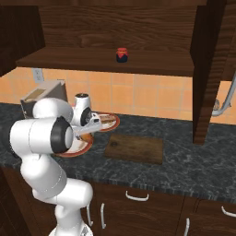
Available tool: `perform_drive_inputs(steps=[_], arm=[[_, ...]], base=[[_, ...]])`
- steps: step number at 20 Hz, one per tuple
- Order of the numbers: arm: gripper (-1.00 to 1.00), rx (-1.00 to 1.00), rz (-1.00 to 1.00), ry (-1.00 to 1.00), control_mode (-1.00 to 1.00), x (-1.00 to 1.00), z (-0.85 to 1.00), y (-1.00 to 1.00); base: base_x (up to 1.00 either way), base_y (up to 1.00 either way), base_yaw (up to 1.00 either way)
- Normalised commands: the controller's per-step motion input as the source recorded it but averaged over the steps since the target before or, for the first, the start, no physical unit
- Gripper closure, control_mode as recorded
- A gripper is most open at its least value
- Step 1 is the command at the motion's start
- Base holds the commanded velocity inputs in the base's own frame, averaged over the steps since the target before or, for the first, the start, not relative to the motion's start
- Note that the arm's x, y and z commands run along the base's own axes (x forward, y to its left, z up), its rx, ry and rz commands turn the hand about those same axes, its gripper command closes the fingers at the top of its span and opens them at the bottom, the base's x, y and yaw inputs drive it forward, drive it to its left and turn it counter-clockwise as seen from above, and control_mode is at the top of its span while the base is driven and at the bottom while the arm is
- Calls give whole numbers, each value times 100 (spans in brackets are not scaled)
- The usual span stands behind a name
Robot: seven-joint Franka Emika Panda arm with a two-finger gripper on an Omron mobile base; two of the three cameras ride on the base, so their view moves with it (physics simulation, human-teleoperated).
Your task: From the different types of pastries on the counter, select a croissant and place it on the cutting board. Then retrieve a jar of jam from the cabinet and place it alongside the croissant on the cutting board.
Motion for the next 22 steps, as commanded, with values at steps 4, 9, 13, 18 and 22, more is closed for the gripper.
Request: perform_drive_inputs(steps=[4,9,13,18,22], arm=[[100,0,-19,1,-100,0,0,-95],[100,0,-19,0,-100,0,0,-93],[100,0,-19,0,-100,3,0,-97],[100,0,-20,0,-100,17,0,-100],[100,0,-19,0,-100,26,0,-100]], base=[[0,0,0],[0,0,0],[0,0,0],[0,0,0],[0,0,0]])
